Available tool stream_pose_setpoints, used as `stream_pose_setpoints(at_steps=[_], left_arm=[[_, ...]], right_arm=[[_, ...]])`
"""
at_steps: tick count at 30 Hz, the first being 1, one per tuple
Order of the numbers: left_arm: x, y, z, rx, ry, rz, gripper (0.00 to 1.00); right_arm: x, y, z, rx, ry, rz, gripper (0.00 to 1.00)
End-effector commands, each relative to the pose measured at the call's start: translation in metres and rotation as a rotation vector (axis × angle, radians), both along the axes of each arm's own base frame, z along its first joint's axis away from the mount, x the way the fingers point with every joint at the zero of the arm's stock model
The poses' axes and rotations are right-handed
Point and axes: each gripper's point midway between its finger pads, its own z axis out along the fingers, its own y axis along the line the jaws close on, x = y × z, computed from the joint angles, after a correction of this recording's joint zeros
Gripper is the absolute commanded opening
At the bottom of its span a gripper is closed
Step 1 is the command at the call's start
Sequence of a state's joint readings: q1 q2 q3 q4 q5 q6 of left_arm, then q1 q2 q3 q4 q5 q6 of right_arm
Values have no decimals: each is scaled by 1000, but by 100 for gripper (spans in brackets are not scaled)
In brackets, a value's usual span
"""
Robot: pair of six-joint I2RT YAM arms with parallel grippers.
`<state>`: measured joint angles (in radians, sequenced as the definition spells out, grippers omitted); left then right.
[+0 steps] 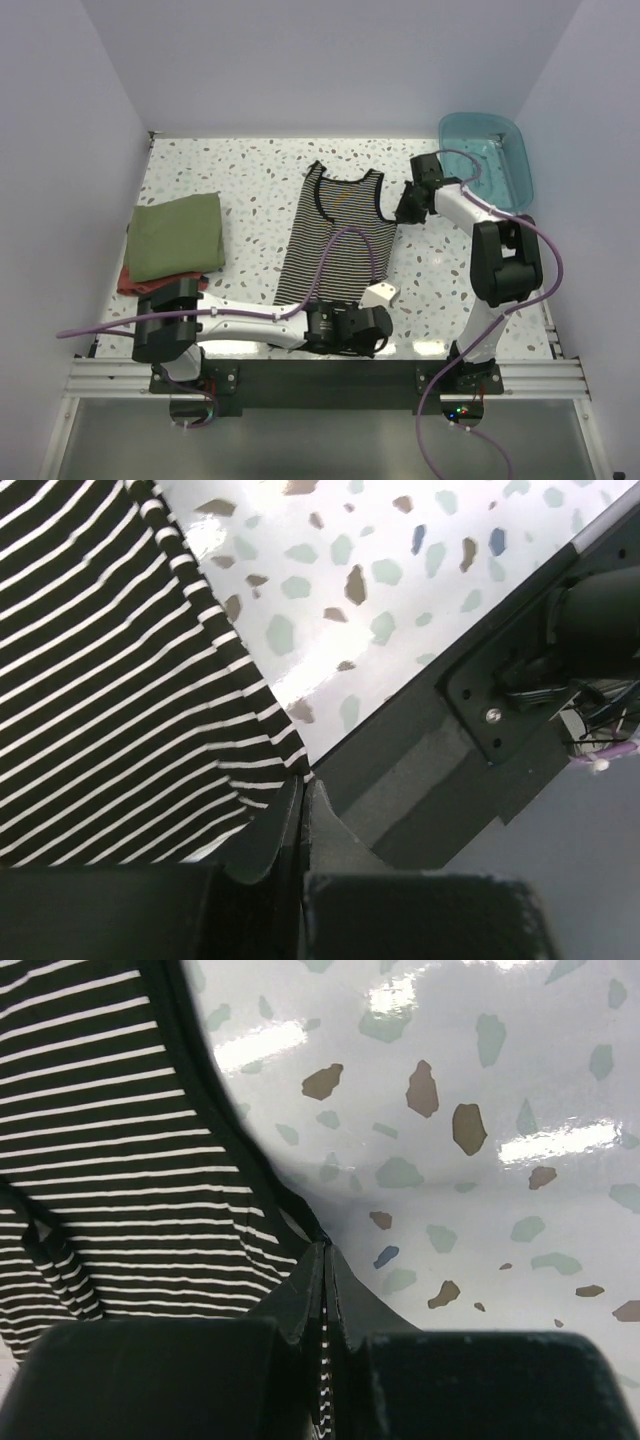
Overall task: Fold and stack the tank tops
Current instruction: Fold the tank top
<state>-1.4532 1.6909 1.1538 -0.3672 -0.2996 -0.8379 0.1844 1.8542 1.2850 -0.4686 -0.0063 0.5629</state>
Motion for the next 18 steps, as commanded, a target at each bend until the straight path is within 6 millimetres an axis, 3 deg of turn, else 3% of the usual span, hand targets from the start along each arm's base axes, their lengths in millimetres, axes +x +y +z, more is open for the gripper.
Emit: stream_pose_setpoints(at_steps=[1, 5, 11, 18], left_arm=[[5, 2, 11, -105, 22, 66, 0], [12, 26, 6, -113, 30, 162, 0], [15, 85, -17, -60, 49, 313, 0], [11, 126, -26, -30, 91, 422, 0]], right_arm=[[12, 10, 39, 4, -89, 21, 0], [13, 33, 43, -14, -100, 53, 0], [17, 85, 45, -35, -114, 117, 0], [24, 140, 41, -35, -123, 170, 0]])
